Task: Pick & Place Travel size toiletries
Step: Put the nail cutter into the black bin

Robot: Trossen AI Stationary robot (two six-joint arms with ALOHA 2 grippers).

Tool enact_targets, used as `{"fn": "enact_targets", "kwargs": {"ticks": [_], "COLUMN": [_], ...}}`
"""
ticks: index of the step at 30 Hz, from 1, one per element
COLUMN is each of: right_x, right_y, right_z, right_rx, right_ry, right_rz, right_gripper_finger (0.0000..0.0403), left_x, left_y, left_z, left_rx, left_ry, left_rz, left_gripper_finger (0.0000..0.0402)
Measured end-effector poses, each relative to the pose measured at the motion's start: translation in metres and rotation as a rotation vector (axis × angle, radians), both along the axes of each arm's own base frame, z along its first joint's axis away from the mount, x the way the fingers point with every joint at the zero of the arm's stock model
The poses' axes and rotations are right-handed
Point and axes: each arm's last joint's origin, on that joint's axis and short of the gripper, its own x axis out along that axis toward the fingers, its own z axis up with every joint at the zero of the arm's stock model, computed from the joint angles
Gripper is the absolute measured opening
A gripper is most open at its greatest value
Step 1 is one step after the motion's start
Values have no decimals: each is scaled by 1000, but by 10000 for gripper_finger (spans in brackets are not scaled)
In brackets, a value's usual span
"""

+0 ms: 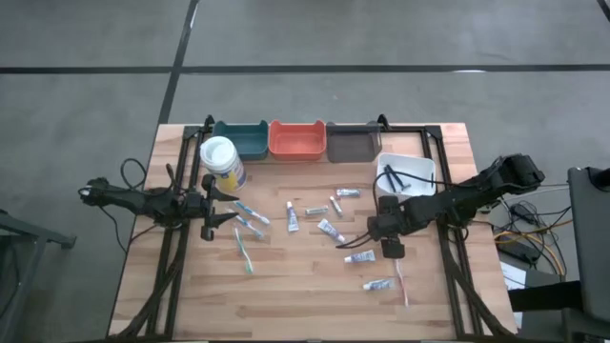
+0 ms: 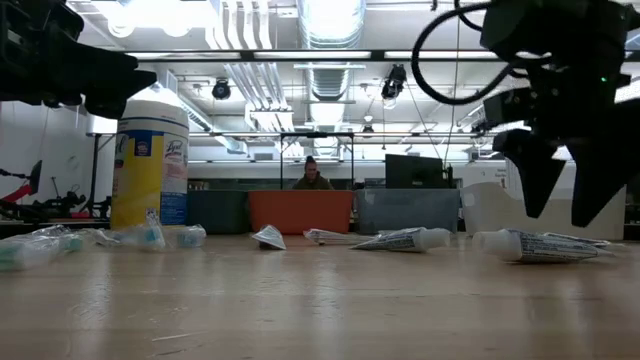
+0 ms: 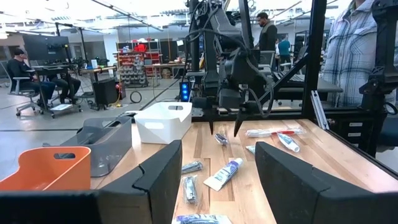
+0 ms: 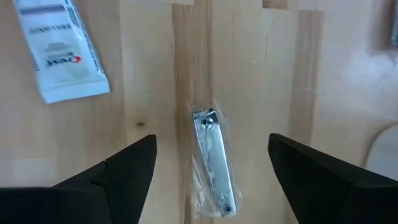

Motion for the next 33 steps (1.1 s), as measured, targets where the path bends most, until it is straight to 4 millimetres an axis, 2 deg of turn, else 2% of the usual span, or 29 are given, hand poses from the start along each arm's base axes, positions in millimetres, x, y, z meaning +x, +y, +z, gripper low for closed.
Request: {"fn": "enact_targets", "kwargs": {"ticks": [6, 13, 30, 33], "right_x": [-8, -13, -13, -10], "right_y": [-2, -3, -3, -2], "right_z": [-21, -29, -30, -26], "right_rx": [10, 25, 44, 39], "right_ry": [-40, -50, -49, -48], "right_rz": [7, 8, -18, -19], "right_gripper_finger": [282, 250, 73, 52], "left_x": [0, 0, 0, 0], "left_y": [0, 0, 0, 0], "left_z": [0, 0, 0, 0], "left_rx": [0, 0, 0, 0], "left_ry": [0, 0, 0, 0], "left_rz": [0, 0, 0, 0], "left_gripper_finger": [209, 209, 209, 209]}}
